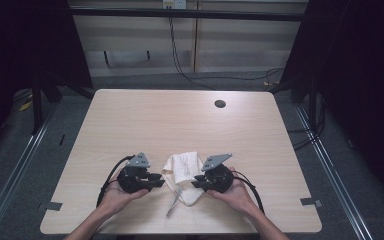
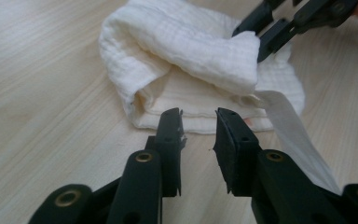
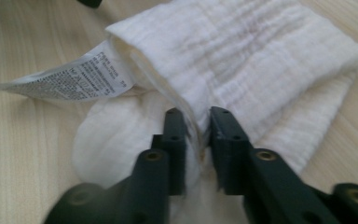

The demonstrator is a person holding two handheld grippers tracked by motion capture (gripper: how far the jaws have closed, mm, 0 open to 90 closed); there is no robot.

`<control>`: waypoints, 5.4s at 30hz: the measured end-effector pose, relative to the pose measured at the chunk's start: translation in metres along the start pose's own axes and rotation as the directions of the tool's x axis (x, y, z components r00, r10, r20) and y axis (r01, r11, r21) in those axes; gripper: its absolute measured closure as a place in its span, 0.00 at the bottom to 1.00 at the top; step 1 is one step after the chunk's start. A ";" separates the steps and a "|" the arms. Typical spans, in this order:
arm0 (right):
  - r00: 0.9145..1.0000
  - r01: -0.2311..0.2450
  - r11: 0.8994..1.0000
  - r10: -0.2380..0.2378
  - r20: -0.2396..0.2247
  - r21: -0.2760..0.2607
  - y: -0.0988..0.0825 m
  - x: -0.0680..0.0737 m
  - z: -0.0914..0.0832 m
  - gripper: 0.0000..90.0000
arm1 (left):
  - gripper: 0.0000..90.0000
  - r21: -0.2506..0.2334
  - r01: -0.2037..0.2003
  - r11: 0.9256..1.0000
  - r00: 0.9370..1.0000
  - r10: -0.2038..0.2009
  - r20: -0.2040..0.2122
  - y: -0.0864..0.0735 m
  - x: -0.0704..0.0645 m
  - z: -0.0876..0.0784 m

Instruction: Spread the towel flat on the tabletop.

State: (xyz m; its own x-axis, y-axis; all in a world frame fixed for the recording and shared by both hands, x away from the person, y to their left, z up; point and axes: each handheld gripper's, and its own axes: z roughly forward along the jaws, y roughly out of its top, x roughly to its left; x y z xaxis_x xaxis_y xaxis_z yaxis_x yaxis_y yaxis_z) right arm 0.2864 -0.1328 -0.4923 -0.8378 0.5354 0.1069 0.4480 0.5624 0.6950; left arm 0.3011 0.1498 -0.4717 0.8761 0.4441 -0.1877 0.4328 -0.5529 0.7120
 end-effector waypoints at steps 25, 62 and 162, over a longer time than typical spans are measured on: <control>0.993 0.091 0.996 -0.092 -0.078 -0.021 -0.009 0.056 0.004 0.76 | 0.83 0.045 -0.012 0.999 1.000 0.012 0.005 -0.006 0.000 0.032; 0.997 -0.062 0.950 0.071 0.018 -0.307 0.023 -0.006 -0.077 0.97 | 0.66 -0.039 0.032 0.999 0.999 -0.033 -0.041 0.006 0.009 0.015; 0.948 -0.237 0.947 0.275 0.164 -0.217 -0.050 -0.061 -0.089 0.97 | 0.69 0.057 -0.121 0.991 0.977 0.108 0.185 -0.022 -0.032 0.023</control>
State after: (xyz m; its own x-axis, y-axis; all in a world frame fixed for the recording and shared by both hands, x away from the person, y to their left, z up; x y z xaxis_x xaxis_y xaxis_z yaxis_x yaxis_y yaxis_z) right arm 0.2872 -0.2496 -0.4697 -0.6198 0.7648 0.1758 0.5550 0.2688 0.7872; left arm 0.2685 0.1311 -0.4967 0.9419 0.2437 -0.2311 0.3352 -0.6418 0.6897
